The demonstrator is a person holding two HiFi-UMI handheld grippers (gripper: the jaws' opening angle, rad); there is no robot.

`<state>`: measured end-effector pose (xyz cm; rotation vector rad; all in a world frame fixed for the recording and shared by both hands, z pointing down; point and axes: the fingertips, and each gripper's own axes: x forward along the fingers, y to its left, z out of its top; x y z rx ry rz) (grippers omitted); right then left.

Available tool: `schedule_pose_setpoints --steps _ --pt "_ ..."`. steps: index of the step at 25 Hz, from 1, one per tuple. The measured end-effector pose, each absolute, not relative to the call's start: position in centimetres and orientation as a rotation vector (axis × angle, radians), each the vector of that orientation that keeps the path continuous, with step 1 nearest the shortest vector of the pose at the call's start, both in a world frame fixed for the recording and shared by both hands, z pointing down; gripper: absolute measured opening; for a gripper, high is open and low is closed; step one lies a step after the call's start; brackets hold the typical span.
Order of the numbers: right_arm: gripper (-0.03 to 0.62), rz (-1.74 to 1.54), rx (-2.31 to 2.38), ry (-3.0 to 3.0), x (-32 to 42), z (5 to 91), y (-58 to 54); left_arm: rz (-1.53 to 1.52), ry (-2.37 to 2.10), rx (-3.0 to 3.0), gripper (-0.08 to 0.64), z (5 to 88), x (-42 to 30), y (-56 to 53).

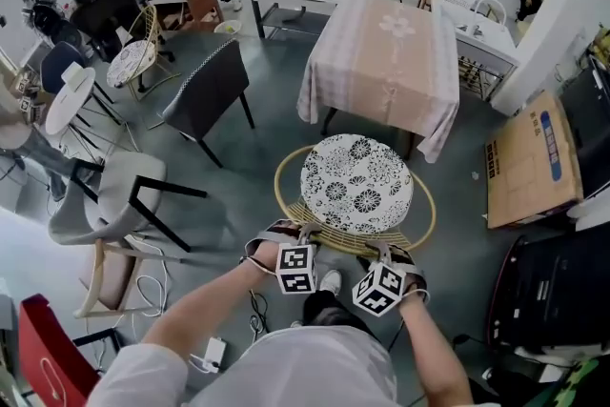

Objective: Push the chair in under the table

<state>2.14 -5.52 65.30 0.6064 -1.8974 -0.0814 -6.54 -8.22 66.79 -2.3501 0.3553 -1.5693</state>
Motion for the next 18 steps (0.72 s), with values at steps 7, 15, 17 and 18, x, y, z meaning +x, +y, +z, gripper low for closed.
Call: schedule_pose_setpoints --steps 7,15,17,18 --pt "0.080 -0.132 0.560 -1.887 2.52 65.66 -5.27 -1.563 0.298 -2.342 0.107 66.77 -6.08 -7.98" --pt "0.080 -0.098 0.557 -1.894 2.43 65.74 -5.37 -1.566 0.312 -2.357 0.109 66.89 -6.17 -8.17" --pt "0.080 -0.093 0.566 -1.895 2.34 65.78 -5.65 -1.570 0.320 -2.358 0.109 66.88 -6.25 -8.42" --pt "0.080 -0.091 0.573 -1.893 2.30 65.81 -5.89 -1.573 0.330 -2.355 0.109 66.90 -6.30 -8.70"
